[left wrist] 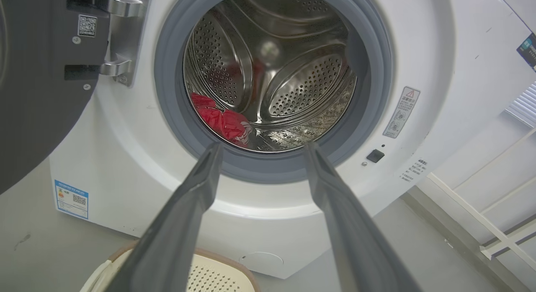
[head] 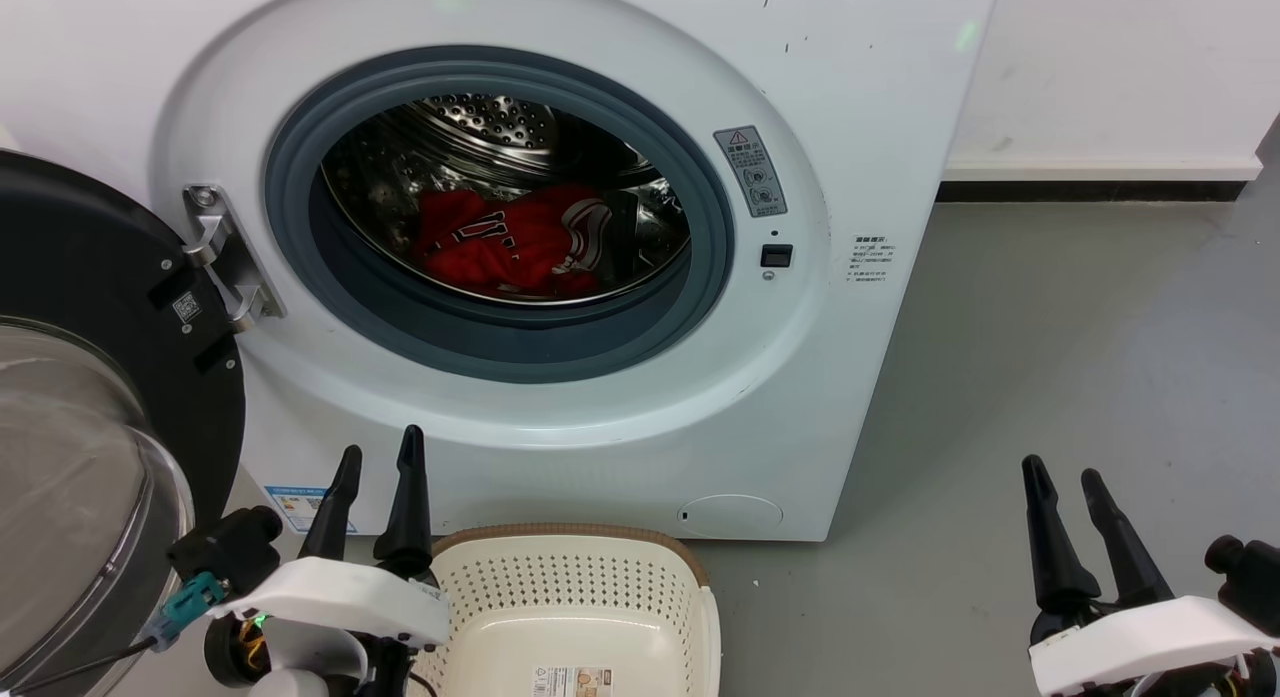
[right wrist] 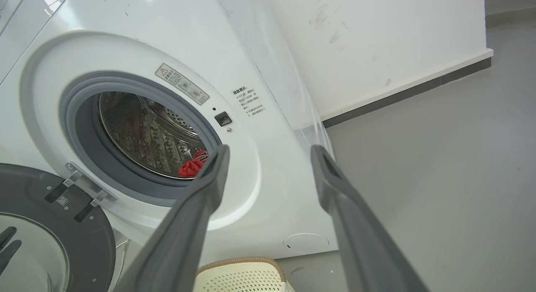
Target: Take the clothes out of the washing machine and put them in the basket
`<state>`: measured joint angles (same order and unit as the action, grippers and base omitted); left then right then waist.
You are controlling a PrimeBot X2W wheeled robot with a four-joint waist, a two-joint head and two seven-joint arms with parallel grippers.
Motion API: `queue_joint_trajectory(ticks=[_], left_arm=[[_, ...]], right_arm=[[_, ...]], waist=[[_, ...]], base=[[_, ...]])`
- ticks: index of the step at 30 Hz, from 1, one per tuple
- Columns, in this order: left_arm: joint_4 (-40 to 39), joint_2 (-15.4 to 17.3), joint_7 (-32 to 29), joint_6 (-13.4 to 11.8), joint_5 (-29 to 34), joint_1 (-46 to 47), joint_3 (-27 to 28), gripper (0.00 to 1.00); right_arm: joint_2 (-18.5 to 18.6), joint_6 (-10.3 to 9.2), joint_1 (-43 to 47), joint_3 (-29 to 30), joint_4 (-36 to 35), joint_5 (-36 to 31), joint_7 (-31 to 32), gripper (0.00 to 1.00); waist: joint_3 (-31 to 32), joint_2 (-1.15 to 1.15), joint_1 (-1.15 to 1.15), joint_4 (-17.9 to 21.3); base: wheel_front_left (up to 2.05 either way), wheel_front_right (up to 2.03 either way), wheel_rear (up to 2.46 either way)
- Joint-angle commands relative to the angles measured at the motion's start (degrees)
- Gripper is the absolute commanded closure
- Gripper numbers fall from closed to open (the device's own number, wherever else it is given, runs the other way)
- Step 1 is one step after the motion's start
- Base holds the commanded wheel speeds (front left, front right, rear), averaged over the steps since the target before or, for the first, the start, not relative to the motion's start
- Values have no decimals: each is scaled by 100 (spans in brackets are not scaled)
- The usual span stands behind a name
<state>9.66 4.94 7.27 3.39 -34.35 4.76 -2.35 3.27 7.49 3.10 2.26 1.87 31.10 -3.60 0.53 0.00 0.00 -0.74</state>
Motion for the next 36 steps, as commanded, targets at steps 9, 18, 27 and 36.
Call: queue_joint_trajectory(ticks=[9, 18, 27, 36], left_arm=[[25, 103, 167, -75, 620, 90, -124, 0], [55, 143, 285, -158, 1158, 93, -241, 0], [94, 162, 404, -233, 1627, 105, -340, 0], [171, 176, 512, -296, 2035, 129, -388, 0]], right_arm=[[-15, 0, 101, 18, -176, -711, -92, 0], [-22, 0, 163, 22, -240, -1267, -136, 0], [-28, 0, 212, 91, -295, -1770, -179, 0], [-33, 0, 273, 134, -325, -2181, -199, 0]], waist=[[11, 0, 0, -18], [15, 0, 0, -40], [16, 0, 0, -56], [6, 0, 0, -60]], base=[[0, 0, 0], [0, 0, 0], [0, 0, 0], [0, 0, 0]])
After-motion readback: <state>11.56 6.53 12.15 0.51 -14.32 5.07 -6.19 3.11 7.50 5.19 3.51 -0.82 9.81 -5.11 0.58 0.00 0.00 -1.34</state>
